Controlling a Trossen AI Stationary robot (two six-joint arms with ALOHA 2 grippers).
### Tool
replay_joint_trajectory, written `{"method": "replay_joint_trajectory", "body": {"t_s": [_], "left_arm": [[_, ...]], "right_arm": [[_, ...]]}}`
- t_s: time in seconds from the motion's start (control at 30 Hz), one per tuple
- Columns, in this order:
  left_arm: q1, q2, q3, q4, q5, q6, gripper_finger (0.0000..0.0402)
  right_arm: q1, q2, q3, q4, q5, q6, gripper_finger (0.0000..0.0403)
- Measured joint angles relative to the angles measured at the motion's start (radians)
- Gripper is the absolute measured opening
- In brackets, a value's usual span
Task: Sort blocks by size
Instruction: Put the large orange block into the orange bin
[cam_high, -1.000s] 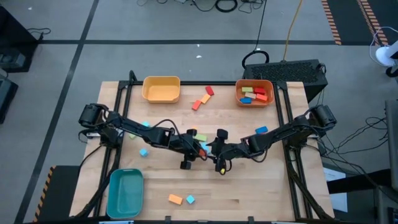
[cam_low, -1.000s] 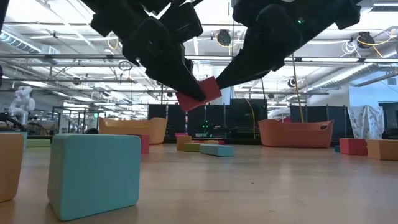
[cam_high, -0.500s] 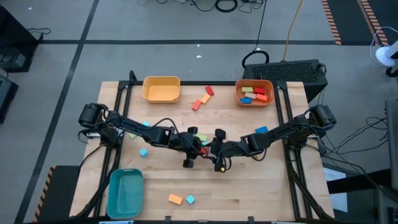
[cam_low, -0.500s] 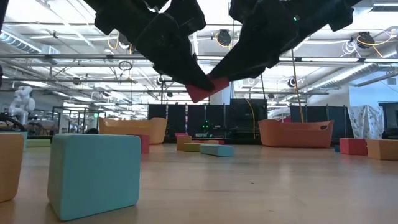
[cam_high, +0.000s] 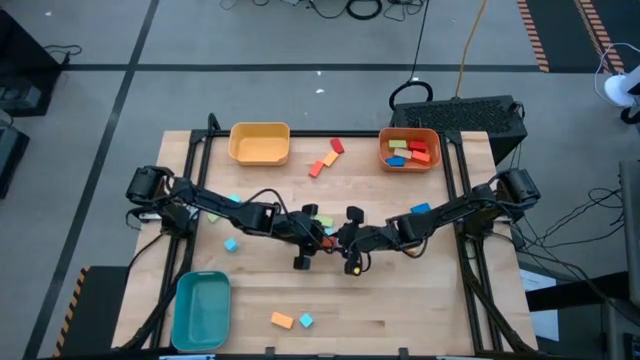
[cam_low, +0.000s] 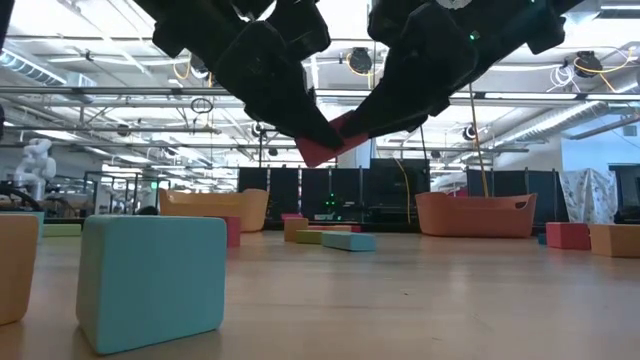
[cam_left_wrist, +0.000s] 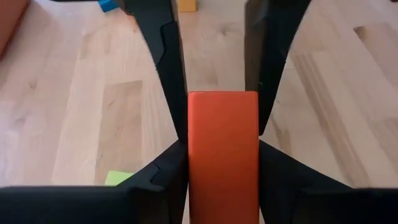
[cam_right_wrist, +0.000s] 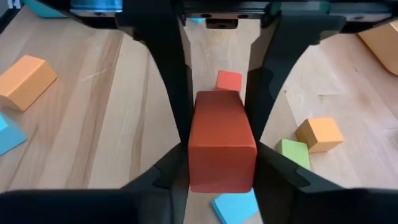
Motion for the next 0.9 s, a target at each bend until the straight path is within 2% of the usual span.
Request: {"method": "replay_joint_trajectory", "body": {"t_s": [0.27,0.43,0.67,0.9], "left_arm": [[-0.001,0.000,0.000,-0.015,-0.004,0.000,0.0219],[0.016,-0.024,0.000,-0.107,-0.063,0.001,0.0253],[0.023,-0.081,-0.012,-0.206,-0.061,0.000,0.0259],[0.010,-0.142,-0.133,-0.133,-0.063,-0.061,0.0259]], "right_arm": [[-0.003,-0.003,0.000,-0.022,0.013,0.008,0.0112],[-0.016,-0.051,0.000,-0.200,0.104,0.075,0.0112],[-0.077,-0.183,-0.001,-0.472,0.270,0.217,0.0112],[-0.159,-0.342,0.000,-0.682,0.378,0.298,0.0112]]}}
